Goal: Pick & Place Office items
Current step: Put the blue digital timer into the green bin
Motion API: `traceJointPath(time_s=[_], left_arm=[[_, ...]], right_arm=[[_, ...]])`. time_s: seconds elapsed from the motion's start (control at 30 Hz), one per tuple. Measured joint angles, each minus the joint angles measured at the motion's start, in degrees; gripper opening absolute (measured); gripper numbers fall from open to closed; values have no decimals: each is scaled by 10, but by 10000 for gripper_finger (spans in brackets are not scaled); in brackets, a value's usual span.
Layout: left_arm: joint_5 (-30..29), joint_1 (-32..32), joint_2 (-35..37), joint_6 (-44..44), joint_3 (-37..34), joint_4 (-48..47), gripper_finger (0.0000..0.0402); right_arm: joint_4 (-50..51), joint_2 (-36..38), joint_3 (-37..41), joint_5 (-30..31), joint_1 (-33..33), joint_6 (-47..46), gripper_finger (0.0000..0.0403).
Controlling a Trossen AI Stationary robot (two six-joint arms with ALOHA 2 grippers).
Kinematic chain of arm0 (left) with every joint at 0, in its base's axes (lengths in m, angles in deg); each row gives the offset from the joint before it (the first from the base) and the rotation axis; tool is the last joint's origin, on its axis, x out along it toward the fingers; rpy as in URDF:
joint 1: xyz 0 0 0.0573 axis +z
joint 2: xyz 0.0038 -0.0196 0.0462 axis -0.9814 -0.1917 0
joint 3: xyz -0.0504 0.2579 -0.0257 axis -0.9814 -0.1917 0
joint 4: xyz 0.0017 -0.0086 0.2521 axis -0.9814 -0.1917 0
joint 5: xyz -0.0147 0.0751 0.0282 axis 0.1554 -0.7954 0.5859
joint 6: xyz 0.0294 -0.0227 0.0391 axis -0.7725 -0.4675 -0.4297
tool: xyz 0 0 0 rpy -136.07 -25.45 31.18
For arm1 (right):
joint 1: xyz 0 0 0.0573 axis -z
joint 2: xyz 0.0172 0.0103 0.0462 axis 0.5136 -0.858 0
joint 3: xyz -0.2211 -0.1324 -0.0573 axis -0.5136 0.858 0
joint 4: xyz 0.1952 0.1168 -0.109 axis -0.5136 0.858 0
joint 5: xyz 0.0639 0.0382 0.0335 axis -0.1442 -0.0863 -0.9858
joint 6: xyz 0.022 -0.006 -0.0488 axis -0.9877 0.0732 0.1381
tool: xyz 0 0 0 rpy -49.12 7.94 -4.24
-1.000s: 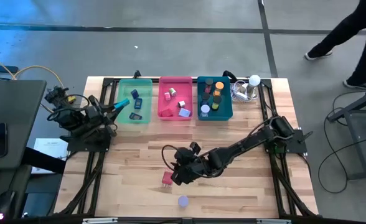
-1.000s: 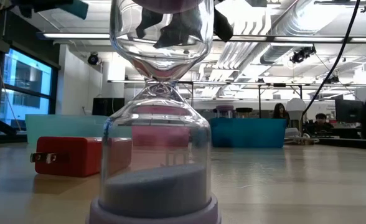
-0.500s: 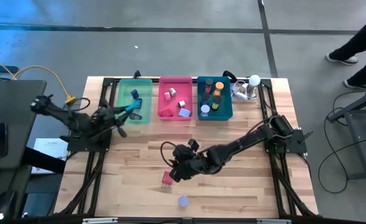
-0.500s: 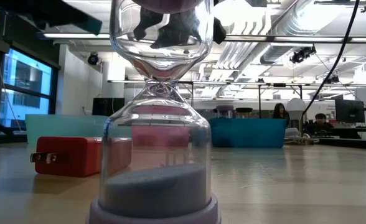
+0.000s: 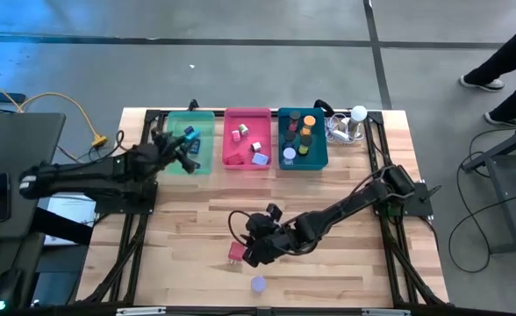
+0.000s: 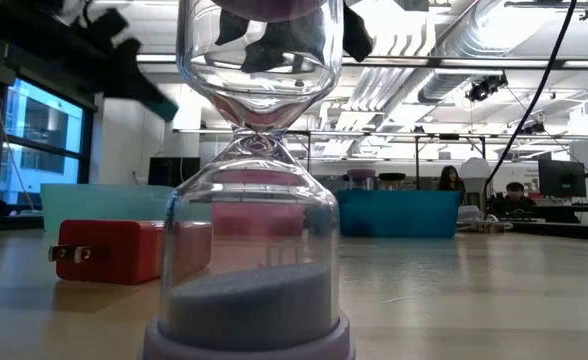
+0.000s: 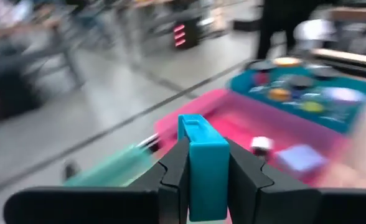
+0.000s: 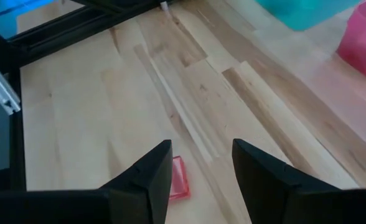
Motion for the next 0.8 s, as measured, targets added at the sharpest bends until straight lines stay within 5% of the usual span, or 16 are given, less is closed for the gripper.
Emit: traceJointPath(time_s=[0.17, 0.33, 0.8], left_arm=[[8, 87, -13, 100, 0, -43, 67], [79, 133, -44, 126, 0, -78, 67], [119, 165, -180, 156, 0, -92, 67]], right_arm=[[0, 0, 0, 11, -17, -2, 155], [0, 0, 0, 15, -29, -3, 155], [0, 0, 0, 41, -35, -13, 155]])
